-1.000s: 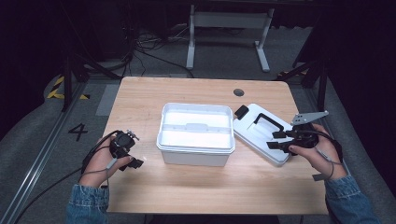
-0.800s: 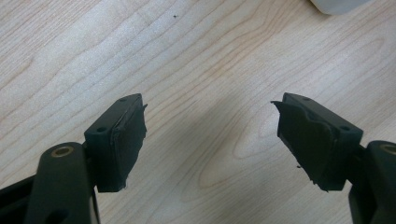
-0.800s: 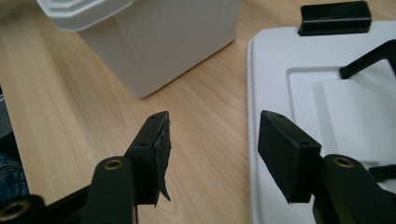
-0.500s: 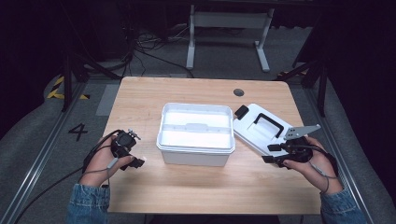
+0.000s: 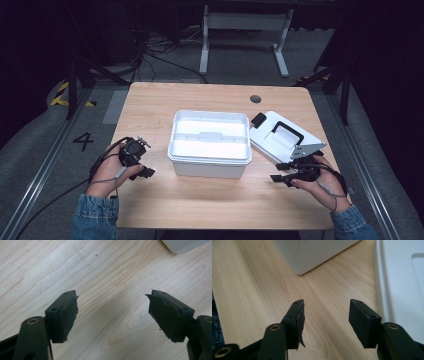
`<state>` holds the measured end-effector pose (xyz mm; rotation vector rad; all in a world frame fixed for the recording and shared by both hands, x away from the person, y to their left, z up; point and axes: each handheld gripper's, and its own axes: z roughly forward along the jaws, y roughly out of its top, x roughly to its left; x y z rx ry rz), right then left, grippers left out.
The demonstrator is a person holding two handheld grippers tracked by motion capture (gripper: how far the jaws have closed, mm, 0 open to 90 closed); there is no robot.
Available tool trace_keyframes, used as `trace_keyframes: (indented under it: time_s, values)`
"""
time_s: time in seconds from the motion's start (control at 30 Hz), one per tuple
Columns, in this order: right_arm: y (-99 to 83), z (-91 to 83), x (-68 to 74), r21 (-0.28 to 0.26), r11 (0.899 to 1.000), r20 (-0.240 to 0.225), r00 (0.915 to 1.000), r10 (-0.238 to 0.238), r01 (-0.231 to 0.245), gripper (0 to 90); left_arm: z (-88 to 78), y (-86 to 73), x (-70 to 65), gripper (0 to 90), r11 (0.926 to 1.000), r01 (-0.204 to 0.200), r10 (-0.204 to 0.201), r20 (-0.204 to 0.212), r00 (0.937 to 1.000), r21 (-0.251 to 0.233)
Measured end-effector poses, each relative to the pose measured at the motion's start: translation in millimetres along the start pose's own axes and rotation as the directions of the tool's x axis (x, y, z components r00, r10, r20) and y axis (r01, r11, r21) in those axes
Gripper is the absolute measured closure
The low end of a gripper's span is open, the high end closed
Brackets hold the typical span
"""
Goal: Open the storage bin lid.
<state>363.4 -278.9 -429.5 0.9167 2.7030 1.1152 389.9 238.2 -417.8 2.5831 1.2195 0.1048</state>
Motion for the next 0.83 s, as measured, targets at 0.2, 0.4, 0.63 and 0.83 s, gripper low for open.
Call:
trace_keyframes:
  time_s: [0.2, 0.4, 0.63, 0.83]
  values:
    - [-9.0, 20.7, 1.1, 0.051, 0.998, 0.004, 0.9994, -0.034, 0.033, 47.0, 0.6, 0.0, 1.7, 24.1, 0.9999, -0.001, 0.000, -0.012, 0.9999, -0.014]
    - [-15.7, 33.4, 1.6, 0.055, 0.998, 0.008, 0.9990, -0.044, 0.043, 45.9, 2.2, -0.1, 1.8, 23.8, 0.9999, -0.001, 0.001, -0.008, 1.0000, -0.014]
    - [-19.5, 37.8, 4.6, 0.026, 0.997, 0.025, 0.9967, -0.077, 0.076, 45.0, 3.0, 0.0, 1.8, 23.6, 0.9999, -0.004, 0.004, -0.010, 0.9999, -0.012]
    - [-21.5, 39.7, 4.8, 0.005, 0.996, 0.043, 0.9947, -0.094, 0.093, 43.9, 3.2, -0.3, 2.2, 23.5, 0.9999, -0.004, 0.004, -0.008, 1.0000, -0.015]
